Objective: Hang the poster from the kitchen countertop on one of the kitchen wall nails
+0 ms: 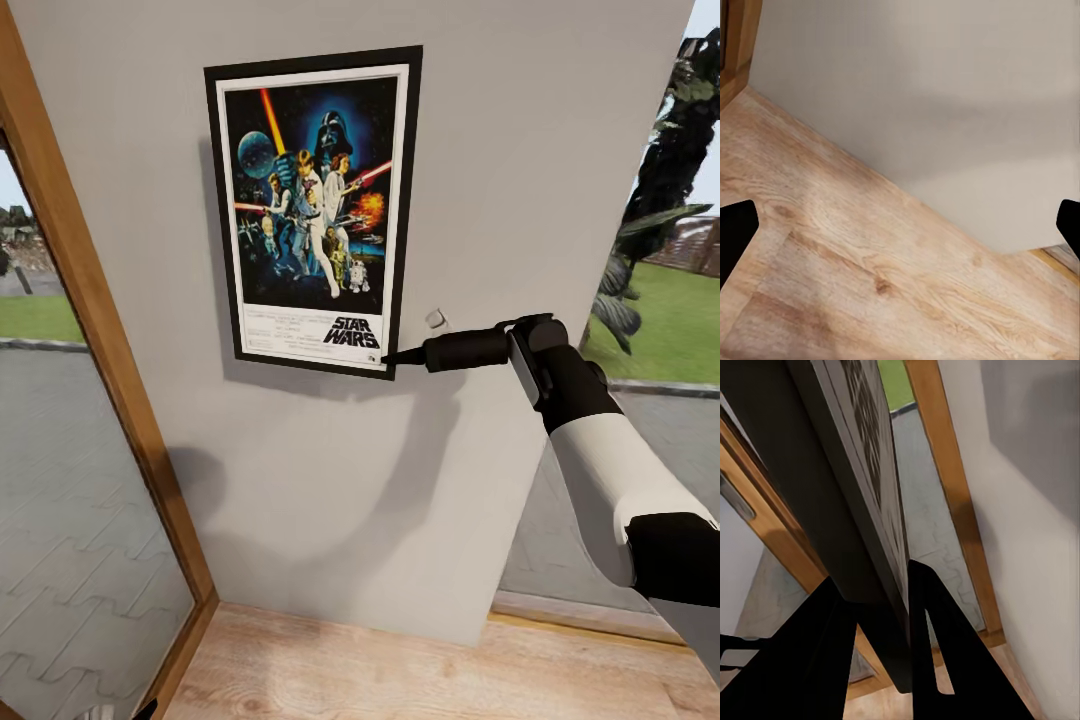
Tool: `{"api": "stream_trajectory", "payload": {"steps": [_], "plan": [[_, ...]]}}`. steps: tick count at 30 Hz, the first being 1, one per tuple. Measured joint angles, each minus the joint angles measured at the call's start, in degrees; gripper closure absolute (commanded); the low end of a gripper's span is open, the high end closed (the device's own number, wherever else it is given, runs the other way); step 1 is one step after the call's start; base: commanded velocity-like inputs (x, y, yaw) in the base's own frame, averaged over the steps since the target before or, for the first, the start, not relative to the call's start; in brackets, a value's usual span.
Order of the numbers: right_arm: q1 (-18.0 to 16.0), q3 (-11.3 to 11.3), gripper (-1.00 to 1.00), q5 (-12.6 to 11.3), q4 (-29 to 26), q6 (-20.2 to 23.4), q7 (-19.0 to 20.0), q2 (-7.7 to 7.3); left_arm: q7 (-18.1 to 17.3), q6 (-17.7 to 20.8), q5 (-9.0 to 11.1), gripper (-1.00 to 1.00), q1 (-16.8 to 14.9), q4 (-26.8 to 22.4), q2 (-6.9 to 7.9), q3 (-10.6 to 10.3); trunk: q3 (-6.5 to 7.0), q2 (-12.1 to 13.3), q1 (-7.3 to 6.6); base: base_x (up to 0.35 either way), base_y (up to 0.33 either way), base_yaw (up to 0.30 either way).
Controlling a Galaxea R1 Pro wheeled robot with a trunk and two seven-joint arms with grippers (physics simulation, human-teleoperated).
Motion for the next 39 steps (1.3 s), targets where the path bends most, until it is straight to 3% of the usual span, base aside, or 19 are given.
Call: {"api": "stream_trajectory", "payload": {"steps": [39], "plan": [[0.0, -0.1, 1.0, 0.0, 0.0, 0.0, 0.0, -0.05, 0.0, 0.0, 0.0, -1.0, 0.0, 0.0, 0.08, 0.0, 0.0, 0.0, -0.01, 0.05, 0.0, 0.0]]}}
